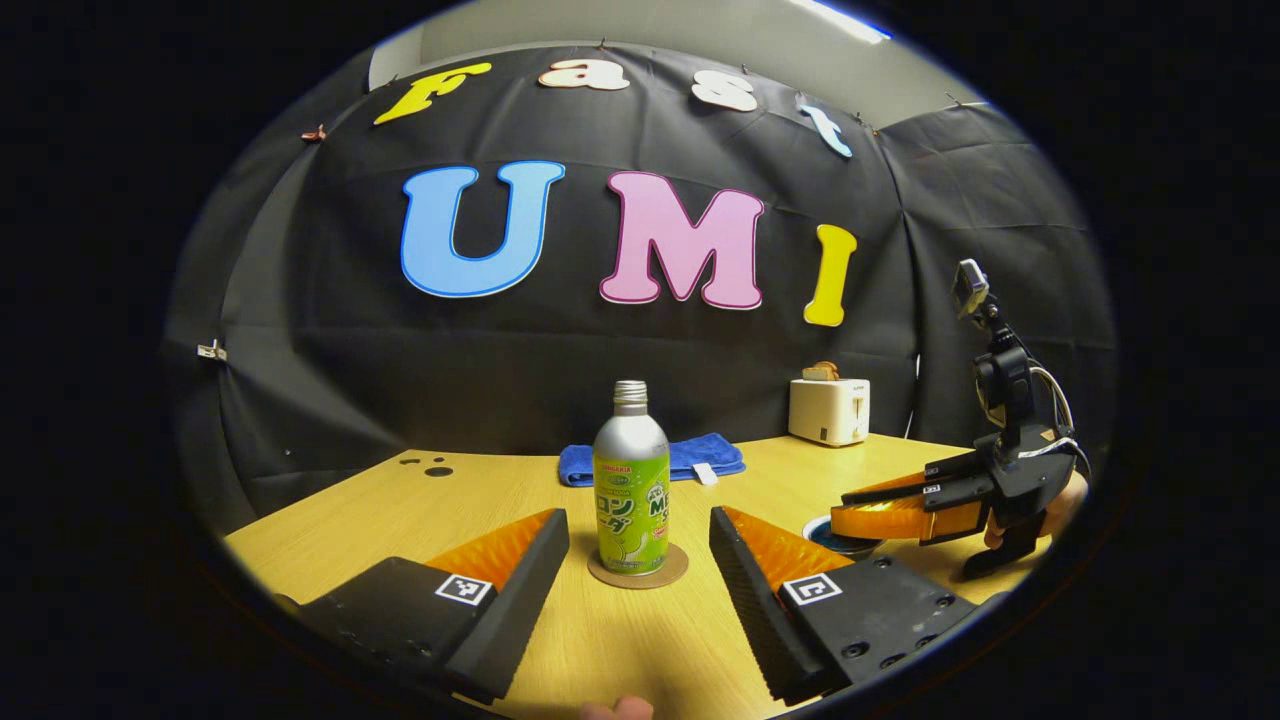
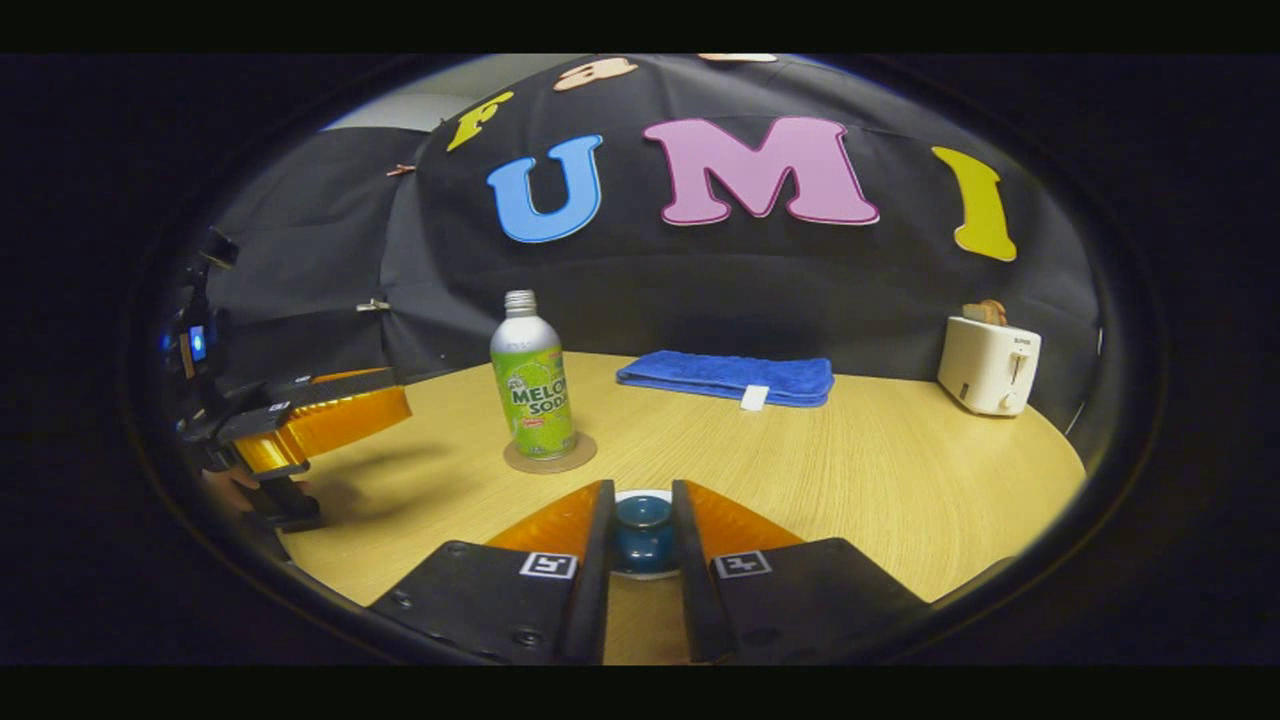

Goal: Open the teacup lid with one hand, grasp the water bottle and pour water into the teacup with the other hand; after pouring, place the water bottle on the coaster and then close the teacup lid.

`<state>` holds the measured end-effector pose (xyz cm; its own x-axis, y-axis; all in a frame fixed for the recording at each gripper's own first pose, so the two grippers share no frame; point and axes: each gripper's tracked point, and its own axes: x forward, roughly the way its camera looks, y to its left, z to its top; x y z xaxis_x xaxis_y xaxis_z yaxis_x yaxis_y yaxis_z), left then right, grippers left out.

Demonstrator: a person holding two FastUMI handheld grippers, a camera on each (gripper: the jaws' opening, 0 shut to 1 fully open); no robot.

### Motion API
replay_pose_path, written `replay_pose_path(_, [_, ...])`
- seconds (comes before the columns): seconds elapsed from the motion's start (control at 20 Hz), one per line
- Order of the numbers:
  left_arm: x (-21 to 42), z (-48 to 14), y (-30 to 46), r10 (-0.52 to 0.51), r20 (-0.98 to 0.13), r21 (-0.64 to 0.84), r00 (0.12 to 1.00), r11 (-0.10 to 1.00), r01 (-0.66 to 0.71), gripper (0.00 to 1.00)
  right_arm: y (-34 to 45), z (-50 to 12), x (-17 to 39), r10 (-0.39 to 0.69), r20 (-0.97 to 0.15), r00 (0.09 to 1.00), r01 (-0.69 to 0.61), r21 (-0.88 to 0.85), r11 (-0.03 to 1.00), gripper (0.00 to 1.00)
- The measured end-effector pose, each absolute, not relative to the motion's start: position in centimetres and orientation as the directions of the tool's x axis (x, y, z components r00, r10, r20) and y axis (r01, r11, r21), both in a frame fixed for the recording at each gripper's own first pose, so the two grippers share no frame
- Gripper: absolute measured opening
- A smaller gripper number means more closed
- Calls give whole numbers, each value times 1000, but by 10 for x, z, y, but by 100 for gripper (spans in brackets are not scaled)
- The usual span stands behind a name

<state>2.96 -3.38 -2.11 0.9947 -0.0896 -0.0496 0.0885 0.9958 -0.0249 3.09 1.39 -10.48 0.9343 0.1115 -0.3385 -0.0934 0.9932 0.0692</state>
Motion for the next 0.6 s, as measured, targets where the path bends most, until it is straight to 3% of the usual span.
replay_pose_path(0.1, [29, -21, -35, -90, -49, -24, 995, 996, 89, 90, 12, -97, 31, 109, -316, 942, -90, 76, 993, 46])
replay_pose_path(0.45, [26, -17, -37, -100, -41, -50, 994, 994, 98, 90, 12, -32, 15, 97, -146, 984, -89, 63, 994, 46])
replay_pose_path(0.55, [24, -14, -39, -105, -33, -61, 994, 993, 103, 90, 12, -16, 4, 87, -104, 991, -84, 33, 996, 49])
replay_pose_path(0.6, [24, -13, -41, -110, -31, -65, 993, 992, 108, 90, 13, -13, 0, 87, -90, 992, -85, 28, 996, 59])
